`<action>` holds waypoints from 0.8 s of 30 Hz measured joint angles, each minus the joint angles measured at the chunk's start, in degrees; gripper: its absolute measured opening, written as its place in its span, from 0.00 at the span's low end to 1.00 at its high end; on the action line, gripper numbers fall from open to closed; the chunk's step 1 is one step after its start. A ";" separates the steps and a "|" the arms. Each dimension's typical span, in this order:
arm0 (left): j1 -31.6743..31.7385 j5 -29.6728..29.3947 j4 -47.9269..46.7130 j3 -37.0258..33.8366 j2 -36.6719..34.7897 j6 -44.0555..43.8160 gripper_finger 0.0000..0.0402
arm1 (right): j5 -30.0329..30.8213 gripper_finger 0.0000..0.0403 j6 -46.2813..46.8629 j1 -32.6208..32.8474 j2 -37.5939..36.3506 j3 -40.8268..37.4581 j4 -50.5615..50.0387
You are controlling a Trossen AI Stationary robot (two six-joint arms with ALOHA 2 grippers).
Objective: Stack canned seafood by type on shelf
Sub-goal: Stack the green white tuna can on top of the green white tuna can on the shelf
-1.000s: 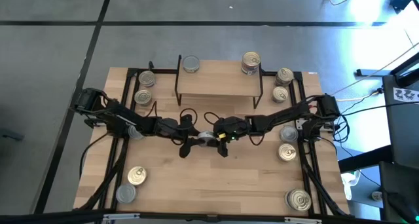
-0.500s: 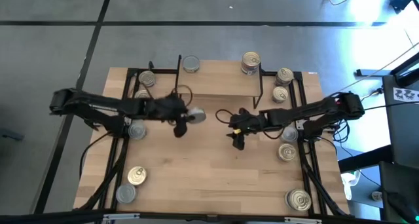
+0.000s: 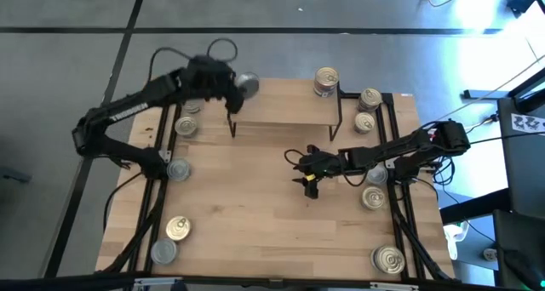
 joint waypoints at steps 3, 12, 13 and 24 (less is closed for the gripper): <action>6.02 6.05 1.10 1.51 3.70 -1.64 0.33 | 0.02 0.52 -0.02 0.00 0.56 -0.07 -0.46; 14.40 17.73 6.06 1.59 13.18 -8.57 0.34 | 0.09 0.52 0.05 0.00 1.65 -0.09 -0.15; 14.70 17.89 6.60 1.59 13.67 -8.94 0.33 | 0.10 0.52 0.07 0.00 2.04 -0.06 0.40; 14.81 18.74 6.77 1.59 14.83 -10.59 0.34 | 0.09 0.52 0.03 0.00 5.53 -0.09 2.60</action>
